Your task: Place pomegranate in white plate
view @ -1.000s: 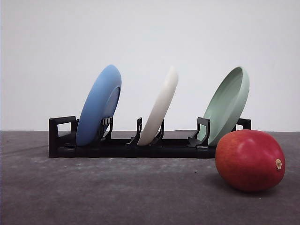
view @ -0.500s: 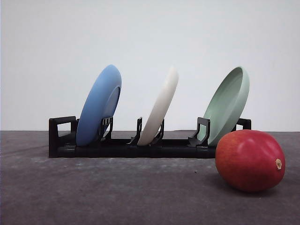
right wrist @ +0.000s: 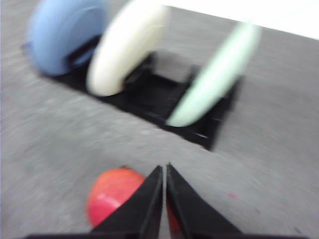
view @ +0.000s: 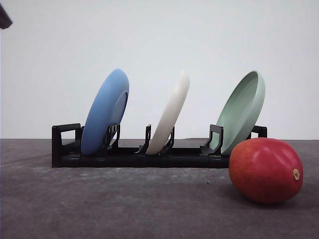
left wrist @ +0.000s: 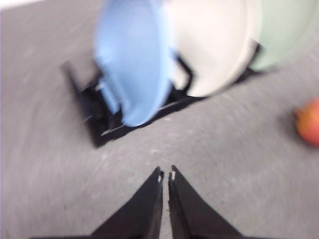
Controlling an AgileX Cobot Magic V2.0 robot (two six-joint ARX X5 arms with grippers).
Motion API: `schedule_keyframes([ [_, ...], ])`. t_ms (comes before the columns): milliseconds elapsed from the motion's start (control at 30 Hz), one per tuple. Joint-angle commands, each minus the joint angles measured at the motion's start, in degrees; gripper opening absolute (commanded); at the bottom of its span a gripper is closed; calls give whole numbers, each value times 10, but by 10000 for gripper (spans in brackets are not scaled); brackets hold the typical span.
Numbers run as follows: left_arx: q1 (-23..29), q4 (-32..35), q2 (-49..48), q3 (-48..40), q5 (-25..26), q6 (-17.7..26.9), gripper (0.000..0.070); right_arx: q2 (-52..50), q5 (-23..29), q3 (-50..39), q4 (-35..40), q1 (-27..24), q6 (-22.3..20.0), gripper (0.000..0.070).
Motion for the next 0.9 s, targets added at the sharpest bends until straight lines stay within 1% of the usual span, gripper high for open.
schedule_keyframes([
  [0,-6,3,2,12,-2,43,3,2,1,9,6,8,-15,5],
  [67,-9,3,2,12,-2,43,3,2,1,9,6,11,-15,7],
  [100,-9,3,1,12,-1,43,20,1,1,9,6,11,-15,39],
  [133,-9,3,1,13,2,43,51,1,1,9,6,11,-15,90],
  [167,-9,3,1,14,6,42,147,1,1,9,6,11,-15,177],
  [233,-9,3,0,15,15,37,372,1,1,9,6,11,-15,337],
  [267,-9,4,-2,15,20,34,425,1,1,9,6,11,-14,350],
  [300,-10,4,-3,15,26,32,449,1,1,9,6,11,-14,355],
  [433,-20,7,-4,17,38,32,441,1,1,9,6,11,-5,355],
  [533,-34,27,1,17,38,32,435,1,1,9,6,11,1,355],
  [733,-78,100,37,17,38,32,434,1,-5,10,6,11,26,355],
  [867,-107,154,86,17,31,31,434,1,-5,9,6,11,30,355],
])
